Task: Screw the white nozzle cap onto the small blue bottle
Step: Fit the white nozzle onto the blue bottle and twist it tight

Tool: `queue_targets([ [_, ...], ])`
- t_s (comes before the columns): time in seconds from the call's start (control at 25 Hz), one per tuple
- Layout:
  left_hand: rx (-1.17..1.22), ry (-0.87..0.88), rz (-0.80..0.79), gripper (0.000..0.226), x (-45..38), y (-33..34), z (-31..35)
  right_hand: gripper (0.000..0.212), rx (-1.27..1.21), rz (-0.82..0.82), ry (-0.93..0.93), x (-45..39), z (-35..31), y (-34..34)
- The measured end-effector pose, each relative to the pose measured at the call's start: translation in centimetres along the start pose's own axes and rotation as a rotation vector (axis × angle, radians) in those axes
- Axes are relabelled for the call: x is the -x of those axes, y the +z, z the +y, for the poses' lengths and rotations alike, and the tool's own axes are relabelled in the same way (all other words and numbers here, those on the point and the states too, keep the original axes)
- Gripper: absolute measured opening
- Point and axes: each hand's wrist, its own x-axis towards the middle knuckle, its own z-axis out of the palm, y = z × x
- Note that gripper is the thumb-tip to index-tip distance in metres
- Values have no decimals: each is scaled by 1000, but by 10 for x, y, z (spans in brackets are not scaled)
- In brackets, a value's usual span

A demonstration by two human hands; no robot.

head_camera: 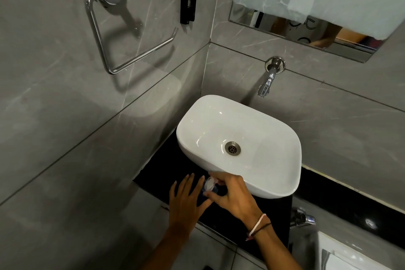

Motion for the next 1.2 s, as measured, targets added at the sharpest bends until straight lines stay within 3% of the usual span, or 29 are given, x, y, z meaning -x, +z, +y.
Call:
queue_targets([
  [0.16,41,-32,14,67,-1,1,2,51,-146,-71,77,6,25,6],
  [0.36,58,-36,32,68,0,6,1,17,-255,76,95,-3,28,29],
  [0.44,55,-47,36,67,0,8,2,13,-268,121,79,-3,31,35],
  [0.68,157,-53,-4,61,0,2,4,24,-264,160,81,3,27,37],
  [0.84,499,-375,-145,77,8,-4,10,13,-313,65,157,0,24,35],
  [0.92,595,-476,-85,72,11,-8,6,11,-326,28,183,-9,16,41],
  [1.08,580,-491,-4,44,-9,-28,-27,17,-363,-6,180,-45,-13,62],
  [1.2,536,-485,3,45,-34,-43,-61,38,-380,-55,109,-83,-39,74],
])
